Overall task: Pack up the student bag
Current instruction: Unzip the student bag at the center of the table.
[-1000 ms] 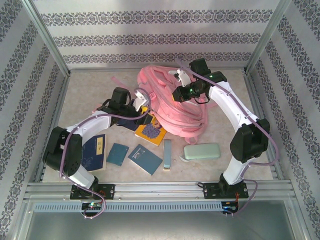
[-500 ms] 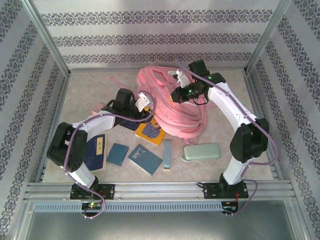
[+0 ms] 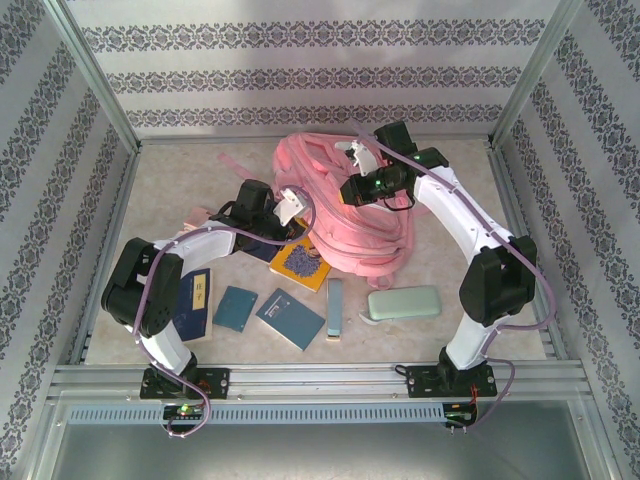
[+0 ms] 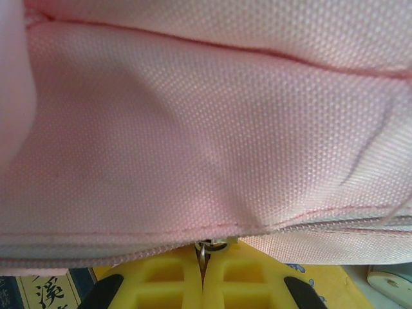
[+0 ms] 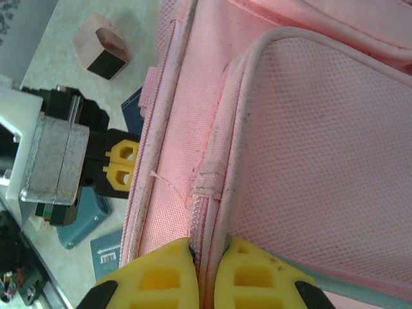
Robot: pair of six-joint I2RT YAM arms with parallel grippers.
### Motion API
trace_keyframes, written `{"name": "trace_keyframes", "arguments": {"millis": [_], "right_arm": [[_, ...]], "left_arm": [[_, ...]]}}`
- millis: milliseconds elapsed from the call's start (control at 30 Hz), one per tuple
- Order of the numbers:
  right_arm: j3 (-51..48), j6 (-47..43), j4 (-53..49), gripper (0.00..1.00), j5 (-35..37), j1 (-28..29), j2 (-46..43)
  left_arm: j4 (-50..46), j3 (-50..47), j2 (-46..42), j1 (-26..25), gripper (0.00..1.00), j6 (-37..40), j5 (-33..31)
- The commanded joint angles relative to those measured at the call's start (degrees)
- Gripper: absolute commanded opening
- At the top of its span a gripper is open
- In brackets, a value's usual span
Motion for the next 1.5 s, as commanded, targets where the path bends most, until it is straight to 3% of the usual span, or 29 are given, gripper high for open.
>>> {"name": "trace_keyframes", "arguments": {"millis": [0, 200, 533, 900, 1233, 1400, 1467], "right_arm": [[0.1, 3.9, 8.0, 0.00, 1.2, 1.6, -2.0], [0.9, 9.6, 9.9, 0.00, 10.1, 4.4, -0.2], [3.3, 19.9, 11.8, 0.00, 18.6, 6.7, 2.7], [4.8, 30.7, 15.7, 0.00, 22.2, 9.1, 5.5], [3.7, 43.8, 23.4, 0.00, 19.4, 11.0, 8.2], [2.3, 46.1, 27.4, 0.00, 16.7, 12.0, 8.0], [2.4, 43.2, 25.4, 0.13, 17.7, 12.1, 7.4]], "left_arm": [[-1.8, 1.0, -1.8, -1.1, 0.00, -0.7, 0.0], [-5.5, 0.9, -4.7, -2.8, 0.00, -2.2, -0.4], [-13.9, 3.7, -8.0, -6.3, 0.00, -4.7, -0.1], [-17.5, 6.1, -9.1, -12.2, 0.00, -10.8, -2.2], [-14.9, 7.7, -5.1, -16.6, 0.00, -17.9, -10.0], [-13.0, 6.4, -4.8, -17.0, 0.00, -22.2, -10.3], [-13.5, 6.5, -4.6, -17.0, 0.00, -23.5, -10.3]]}}
